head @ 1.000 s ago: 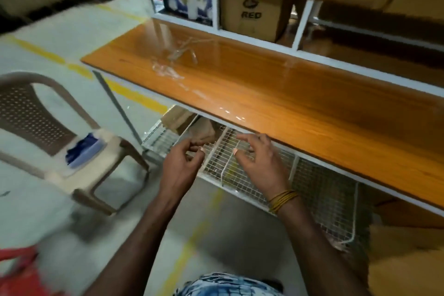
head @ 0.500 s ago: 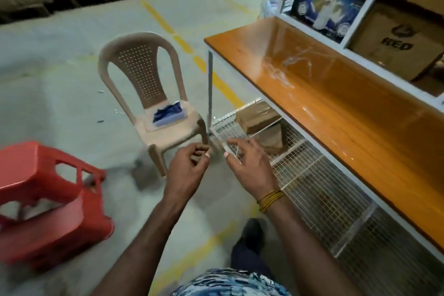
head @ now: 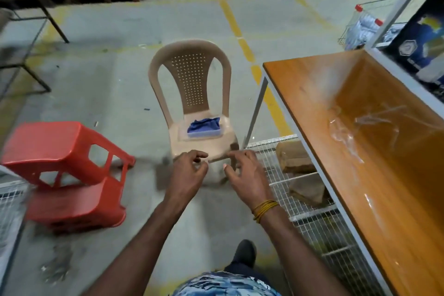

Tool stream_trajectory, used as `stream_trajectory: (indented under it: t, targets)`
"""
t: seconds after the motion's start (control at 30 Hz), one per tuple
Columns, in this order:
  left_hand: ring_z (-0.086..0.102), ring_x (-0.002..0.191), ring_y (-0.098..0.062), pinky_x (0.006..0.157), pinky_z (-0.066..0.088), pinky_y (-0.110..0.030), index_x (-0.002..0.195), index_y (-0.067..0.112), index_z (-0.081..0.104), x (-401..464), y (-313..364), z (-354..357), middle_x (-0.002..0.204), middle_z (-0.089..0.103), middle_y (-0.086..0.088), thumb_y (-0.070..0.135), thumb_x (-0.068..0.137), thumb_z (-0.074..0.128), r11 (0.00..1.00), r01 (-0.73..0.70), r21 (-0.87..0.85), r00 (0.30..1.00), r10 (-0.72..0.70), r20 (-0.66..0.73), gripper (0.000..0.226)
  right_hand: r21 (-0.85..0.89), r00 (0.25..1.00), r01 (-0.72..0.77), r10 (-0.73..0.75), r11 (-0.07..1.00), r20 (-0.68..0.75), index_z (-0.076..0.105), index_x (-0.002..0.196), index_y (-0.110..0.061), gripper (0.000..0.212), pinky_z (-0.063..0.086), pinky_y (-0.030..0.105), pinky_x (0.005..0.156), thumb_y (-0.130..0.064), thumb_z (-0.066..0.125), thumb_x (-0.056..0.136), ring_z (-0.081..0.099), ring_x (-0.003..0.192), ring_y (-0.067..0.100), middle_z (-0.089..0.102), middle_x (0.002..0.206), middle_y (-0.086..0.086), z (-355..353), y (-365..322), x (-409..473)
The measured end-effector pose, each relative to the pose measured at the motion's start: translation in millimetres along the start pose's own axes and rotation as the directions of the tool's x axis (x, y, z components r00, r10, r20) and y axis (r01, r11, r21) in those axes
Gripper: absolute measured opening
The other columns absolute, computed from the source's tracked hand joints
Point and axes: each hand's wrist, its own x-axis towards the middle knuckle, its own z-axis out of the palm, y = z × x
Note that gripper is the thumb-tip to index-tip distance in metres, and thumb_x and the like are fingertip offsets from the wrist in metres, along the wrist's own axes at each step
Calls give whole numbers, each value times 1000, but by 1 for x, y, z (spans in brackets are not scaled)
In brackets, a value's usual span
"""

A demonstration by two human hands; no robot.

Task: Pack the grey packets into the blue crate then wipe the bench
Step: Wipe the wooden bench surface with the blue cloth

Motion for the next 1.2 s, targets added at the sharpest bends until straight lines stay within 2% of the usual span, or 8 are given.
stream_trajectory:
  t: [0.07, 0.13, 0.23, 0.4, 0.5, 0.63, 0.83, 1.2]
  targets:
    - [55, 70, 3, 64, 42, -10, 105, 23, 71, 23, 8, 14, 92, 63, 5, 14, 86, 64, 1000, 14, 15, 999, -14, -35, 22, 26, 1000, 2, -2, 1000, 28, 65, 117, -28, 34, 50, 39, 95, -37, 56, 85, 57, 108, 18, 55, 116, -4, -3, 12, 28]
    - [57, 68, 0, 70, 49, -20, 105, 24, 71, 44, 11, 27, 96, 64, 4, 16, 87, 64, 999, 16, 32, 999, -15, -51, 21, 43, 999, 5, -6, 999, 35, 64, 116, -29, 39, 52, 39, 92, -43, 51, 83, 59, 103, 17, 55, 114, -4, -2, 23, 58]
    - [62, 70, -8, 79, 53, -33, 107, 23, 70, 75, 9, 42, 101, 66, 3, 18, 87, 64, 996, 34, 81, 998, -30, -48, 22, 23, 997, -9, 7, 1000, 79, 63, 118, -27, 32, 52, 38, 90, -34, 56, 88, 59, 104, 18, 54, 114, -3, 4, 35, 98]
    - [57, 80, -12, 77, 40, -22, 112, 21, 68, 140, -12, 58, 108, 65, 0, 18, 88, 62, 977, 77, 201, 997, -79, 2, 25, -38, 982, -80, 85, 996, 166, 63, 118, -23, 29, 50, 39, 93, -28, 58, 90, 58, 108, 25, 53, 120, 3, 41, 58, 161]
    - [60, 94, -19, 83, 42, -25, 115, 21, 66, 184, -39, 66, 112, 63, -3, 19, 89, 60, 956, 120, 267, 987, -143, 68, 27, -87, 968, -142, 157, 986, 198, 63, 119, -22, 29, 48, 37, 93, -27, 58, 91, 56, 112, 26, 52, 126, 5, 69, 70, 201]
    - [60, 107, -25, 93, 48, -43, 118, 26, 60, 246, -90, 84, 119, 58, -5, 26, 88, 56, 927, 162, 339, 961, -227, 160, 30, -174, 950, -197, 232, 965, 210, 62, 121, -22, 29, 46, 36, 91, -27, 55, 93, 52, 117, 25, 51, 130, 5, 111, 87, 256]
    - [56, 113, -29, 91, 47, -40, 132, 23, 53, 348, -152, 120, 134, 47, -7, 22, 93, 53, 878, 159, 451, 933, -284, 223, 39, -347, 920, -187, 288, 919, 265, 59, 127, -23, 33, 46, 40, 92, -30, 53, 95, 50, 119, 27, 49, 132, 6, 184, 124, 345]
    - [46, 125, -35, 92, 47, -45, 148, 28, 34, 469, -270, 199, 158, 18, -9, 17, 93, 49, 804, 132, 580, 877, -367, 309, 58, -474, 864, -218, 395, 853, 312, 45, 140, -23, 48, 43, 44, 95, -37, 53, 95, 50, 119, 35, 48, 134, 13, 314, 230, 460]
